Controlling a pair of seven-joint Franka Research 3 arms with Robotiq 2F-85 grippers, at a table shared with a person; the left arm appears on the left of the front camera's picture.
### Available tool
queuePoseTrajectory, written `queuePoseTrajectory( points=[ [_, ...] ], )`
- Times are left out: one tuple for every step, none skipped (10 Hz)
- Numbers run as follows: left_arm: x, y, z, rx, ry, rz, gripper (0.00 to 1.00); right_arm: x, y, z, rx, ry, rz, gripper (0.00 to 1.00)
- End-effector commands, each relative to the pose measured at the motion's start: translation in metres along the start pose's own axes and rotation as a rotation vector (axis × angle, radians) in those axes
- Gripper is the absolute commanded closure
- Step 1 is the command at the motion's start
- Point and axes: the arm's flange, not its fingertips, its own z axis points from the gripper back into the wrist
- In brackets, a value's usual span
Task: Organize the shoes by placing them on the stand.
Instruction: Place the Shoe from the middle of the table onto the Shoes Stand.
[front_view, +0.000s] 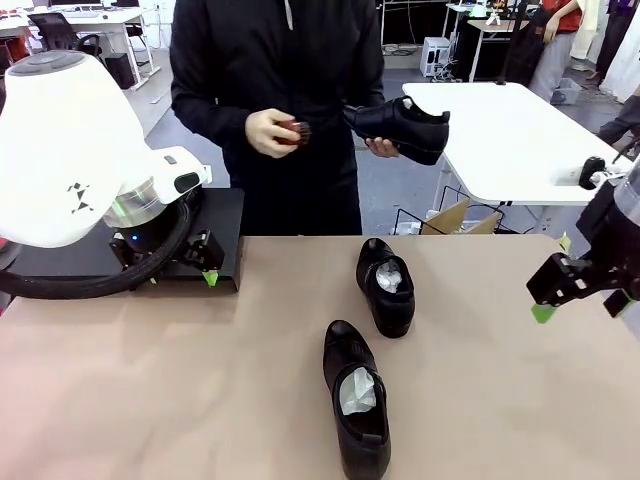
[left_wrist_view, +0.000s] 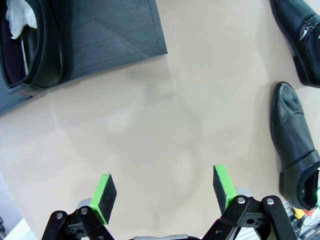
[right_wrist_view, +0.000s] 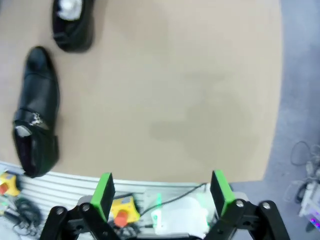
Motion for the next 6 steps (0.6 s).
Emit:
queuePoseTrajectory(
  points=[
    [-0.018, -0.018, -0.004, 0.016, -0.038, 0.033, 0.0, 0.02, -0.044, 0.01, -0.078, -0.01, 0.0, 0.0],
    [-0.038, -0.043, -0.013, 0.011, -0.043, 0.137, 0.0, 0.026, -0.059, 0.01, -0.058, -0.002, -0.01, 0.0],
    [-0.058, -0.072, -0.02, -0.005, 0.015, 0.222, 0.0, 0.03, -0.069, 0.005, -0.044, 0.012, -0.03, 0.0],
    [-0.067, -0.088, -0.018, -0.052, 0.035, 0.245, 0.0, 0.033, -0.079, 0.001, -0.017, 0.025, -0.036, 0.0],
    [-0.069, -0.092, -0.013, -0.049, 0.018, 0.269, 0.0, 0.034, -0.085, -0.004, 0.017, 0.05, -0.045, 0.0],
    [-0.068, -0.089, -0.006, -0.034, 0.009, 0.248, 0.0, 0.024, -0.075, 0.003, -0.043, 0.012, -0.058, 0.0]
  ],
)
